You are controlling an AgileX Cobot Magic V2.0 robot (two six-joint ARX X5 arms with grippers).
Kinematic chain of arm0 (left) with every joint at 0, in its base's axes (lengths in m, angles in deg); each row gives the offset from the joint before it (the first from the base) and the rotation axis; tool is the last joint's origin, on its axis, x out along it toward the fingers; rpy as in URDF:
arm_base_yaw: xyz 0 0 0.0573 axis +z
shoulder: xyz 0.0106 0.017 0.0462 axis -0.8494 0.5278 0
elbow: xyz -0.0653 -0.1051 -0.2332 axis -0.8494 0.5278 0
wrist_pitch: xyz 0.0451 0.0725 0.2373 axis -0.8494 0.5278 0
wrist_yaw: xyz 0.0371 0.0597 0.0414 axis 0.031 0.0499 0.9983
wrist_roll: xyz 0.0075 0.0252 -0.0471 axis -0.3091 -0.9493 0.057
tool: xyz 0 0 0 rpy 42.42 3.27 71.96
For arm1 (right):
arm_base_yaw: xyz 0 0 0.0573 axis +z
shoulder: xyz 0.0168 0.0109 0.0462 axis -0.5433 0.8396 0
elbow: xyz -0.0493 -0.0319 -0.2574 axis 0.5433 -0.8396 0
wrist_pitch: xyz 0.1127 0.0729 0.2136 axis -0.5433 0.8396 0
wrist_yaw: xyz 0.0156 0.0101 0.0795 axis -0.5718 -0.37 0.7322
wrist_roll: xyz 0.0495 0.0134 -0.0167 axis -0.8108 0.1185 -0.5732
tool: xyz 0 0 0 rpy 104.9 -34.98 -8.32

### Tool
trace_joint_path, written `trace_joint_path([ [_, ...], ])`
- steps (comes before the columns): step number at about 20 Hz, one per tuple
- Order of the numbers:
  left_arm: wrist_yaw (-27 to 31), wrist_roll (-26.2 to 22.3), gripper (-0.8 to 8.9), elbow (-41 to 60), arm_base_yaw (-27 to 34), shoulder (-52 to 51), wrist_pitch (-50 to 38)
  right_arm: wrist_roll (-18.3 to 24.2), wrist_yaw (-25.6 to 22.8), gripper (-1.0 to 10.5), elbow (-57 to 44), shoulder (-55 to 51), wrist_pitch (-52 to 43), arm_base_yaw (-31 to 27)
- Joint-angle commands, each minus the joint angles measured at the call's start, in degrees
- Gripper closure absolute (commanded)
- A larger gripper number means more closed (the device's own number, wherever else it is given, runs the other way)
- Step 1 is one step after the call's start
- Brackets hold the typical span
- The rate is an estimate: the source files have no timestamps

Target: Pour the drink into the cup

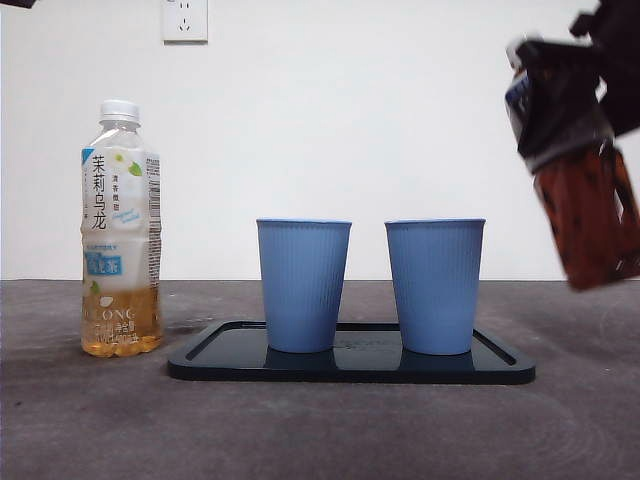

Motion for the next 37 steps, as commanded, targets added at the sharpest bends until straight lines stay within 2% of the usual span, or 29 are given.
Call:
trace_joint_path([
  [1, 0.0, 0.7, 2.86, -0.8, -0.2, 1.2, -0.3, -3.6, 1.7, 7.3, -5.3, -0.4, -15.1, -1.3],
  [4, 0.0, 0.7, 2.86, -0.8, -0.2, 3.4, -0.4, -7.1, 1.2, 7.3, -13.6, 0.2, -31.1, -2.6],
  [7, 0.0, 0.7, 2.86, -0.8, -0.2, 5.8, -0.3, -8.6, 0.7, 7.3, -17.8, 1.6, -40.0, -4.2],
  [11, 0.0, 0.7, 2.86, -0.8, -0.2, 7.8, -0.8, -9.7, 1.3, 7.3, -18.6, 4.4, -43.0, -6.6],
  [18, 0.0, 0.7, 2.86, -0.8, -0.2, 8.4, -0.8, -10.8, 1.8, 7.3, -18.6, 9.4, -48.5, -7.0],
  [26, 0.0, 0.7, 2.86, -0.8, -0.2, 8.4, -0.4, -10.7, 1.8, 7.2, -18.6, 9.5, -46.6, -7.0],
  [31, 0.0, 0.7, 2.85, -0.8, -0.2, 8.4, -0.2, -10.4, 1.6, 5.1, -18.6, 9.2, -44.5, -7.0],
  [34, 0.0, 0.7, 2.85, -0.8, -0.2, 8.4, -0.2, -10.4, 1.6, 4.8, -17.6, 5.8, -37.4, -7.0],
  [37, 0.0, 0.7, 2.85, -0.8, -0.2, 8.4, -0.1, -10.7, 1.6, 4.5, -14.4, -2.1, -22.2, -6.9],
])
